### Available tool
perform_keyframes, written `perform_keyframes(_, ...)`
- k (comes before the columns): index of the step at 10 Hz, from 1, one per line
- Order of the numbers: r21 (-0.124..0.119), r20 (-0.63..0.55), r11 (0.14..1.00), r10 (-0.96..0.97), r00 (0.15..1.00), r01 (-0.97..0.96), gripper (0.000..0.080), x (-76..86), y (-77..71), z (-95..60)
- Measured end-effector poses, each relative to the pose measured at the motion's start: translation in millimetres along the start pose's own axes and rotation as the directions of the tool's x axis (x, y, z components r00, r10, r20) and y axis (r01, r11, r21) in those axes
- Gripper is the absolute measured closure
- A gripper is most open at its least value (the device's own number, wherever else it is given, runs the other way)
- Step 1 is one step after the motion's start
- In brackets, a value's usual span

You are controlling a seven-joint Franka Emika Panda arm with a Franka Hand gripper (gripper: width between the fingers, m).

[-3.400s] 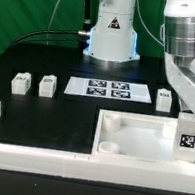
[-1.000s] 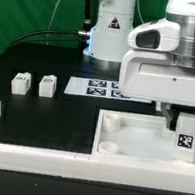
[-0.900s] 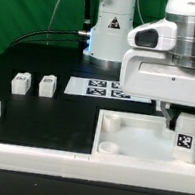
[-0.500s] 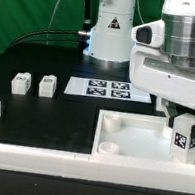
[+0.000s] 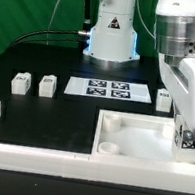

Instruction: Assemble one leg

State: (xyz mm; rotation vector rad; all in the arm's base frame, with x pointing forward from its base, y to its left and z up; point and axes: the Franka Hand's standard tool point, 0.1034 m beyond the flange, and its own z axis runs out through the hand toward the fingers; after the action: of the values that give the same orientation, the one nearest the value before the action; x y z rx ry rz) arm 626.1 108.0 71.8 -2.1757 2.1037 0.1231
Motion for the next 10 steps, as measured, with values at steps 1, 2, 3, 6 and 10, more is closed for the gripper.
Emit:
perform_keyframes(1, 0.0, 0.003, 0.999, 0.036, 0.999, -0.036, 0.0508, -0.5, 0.1, 0.2)
perform_keyframes(2, 0.0, 0.01, 0.99, 0.144, 0.99, -0.144, 0.0508, -1.2, 0.0, 0.2)
perform_keyframes(3, -0.001, 0.013, 0.983, 0.182, 0.983, -0.182, 0.0508, -1.8, 0.2, 0.7)
perform_keyframes(6, -0.002, 0.013, 0.994, 0.108, 0.994, -0.108, 0.026, -2.2, 0.6, 1.5)
perform_keyframes(10, -0.004, 0.012, 0.979, -0.206, 0.979, 0.206, 0.0151, -2.2, 1.5, 2.2)
